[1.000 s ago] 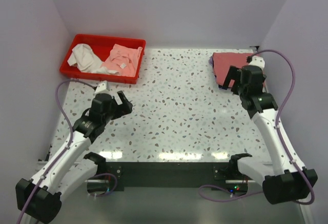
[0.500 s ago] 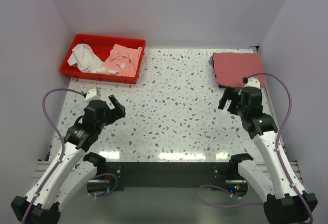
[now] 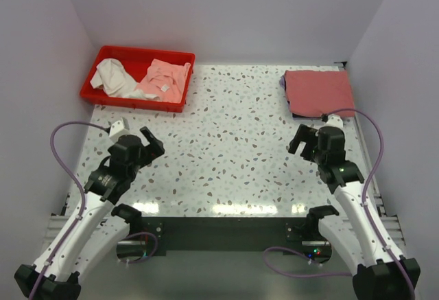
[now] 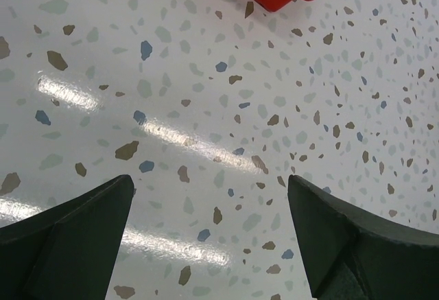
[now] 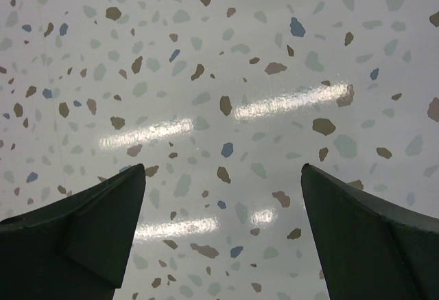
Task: Fold and stack the t-shirts
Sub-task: Reset both grippers
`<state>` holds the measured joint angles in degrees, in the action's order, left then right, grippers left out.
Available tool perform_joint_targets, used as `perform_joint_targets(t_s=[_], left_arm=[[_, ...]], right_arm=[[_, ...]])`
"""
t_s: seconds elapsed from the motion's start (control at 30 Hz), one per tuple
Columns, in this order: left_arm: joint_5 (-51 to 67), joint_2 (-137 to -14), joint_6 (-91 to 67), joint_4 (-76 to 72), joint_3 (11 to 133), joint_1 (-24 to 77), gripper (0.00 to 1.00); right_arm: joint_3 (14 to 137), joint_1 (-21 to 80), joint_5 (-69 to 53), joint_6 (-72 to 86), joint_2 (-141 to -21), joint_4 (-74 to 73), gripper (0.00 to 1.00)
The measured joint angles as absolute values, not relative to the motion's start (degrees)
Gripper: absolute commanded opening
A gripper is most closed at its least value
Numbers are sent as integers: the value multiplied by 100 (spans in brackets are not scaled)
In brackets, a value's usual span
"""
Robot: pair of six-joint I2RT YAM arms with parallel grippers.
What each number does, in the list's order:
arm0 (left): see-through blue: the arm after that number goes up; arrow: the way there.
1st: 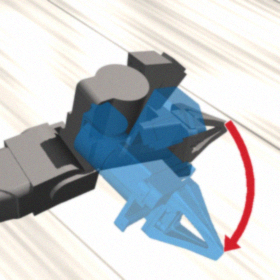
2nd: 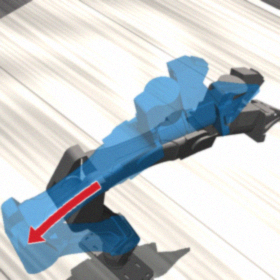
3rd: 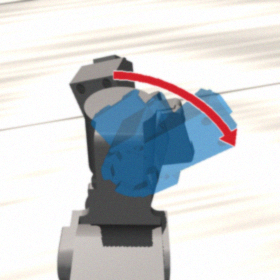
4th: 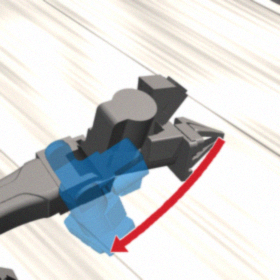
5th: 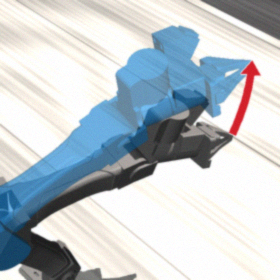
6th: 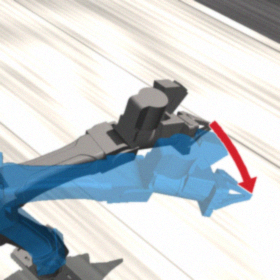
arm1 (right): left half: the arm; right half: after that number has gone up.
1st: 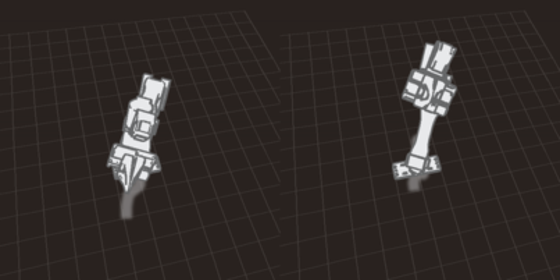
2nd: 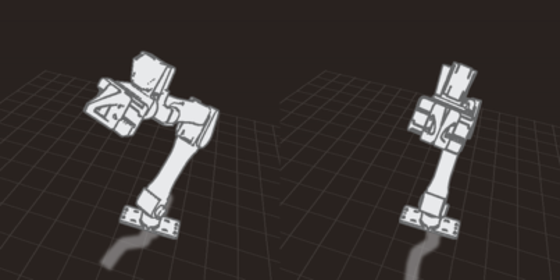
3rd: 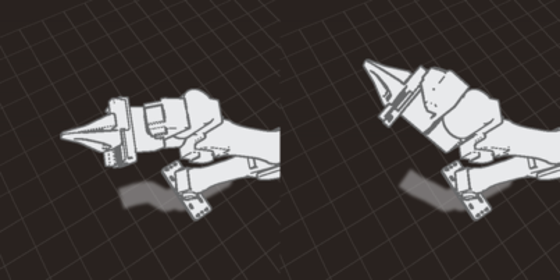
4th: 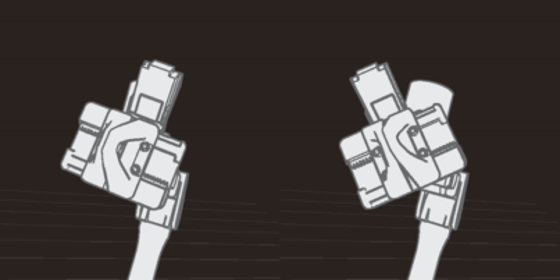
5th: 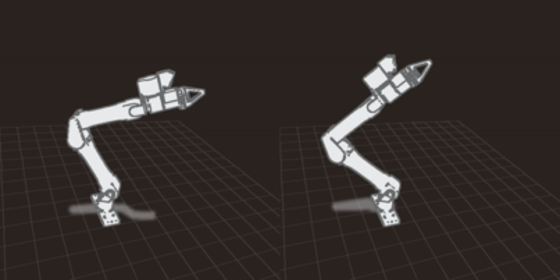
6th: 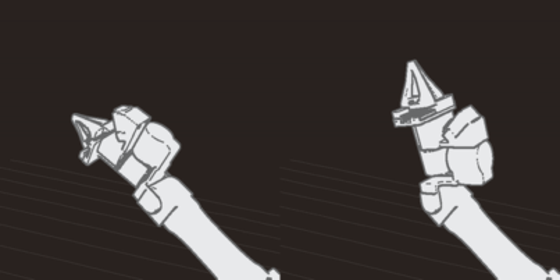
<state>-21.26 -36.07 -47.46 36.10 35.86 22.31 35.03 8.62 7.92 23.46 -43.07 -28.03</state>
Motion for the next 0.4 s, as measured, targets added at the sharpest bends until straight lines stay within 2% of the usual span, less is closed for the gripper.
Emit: perform_joint_targets(t_s=[0.4], left_arm=[[-2285,-3603,-4856,3544,3507,2231,100]], right_arm=[[3441,862,864,2418,-4285,-2480,99]])
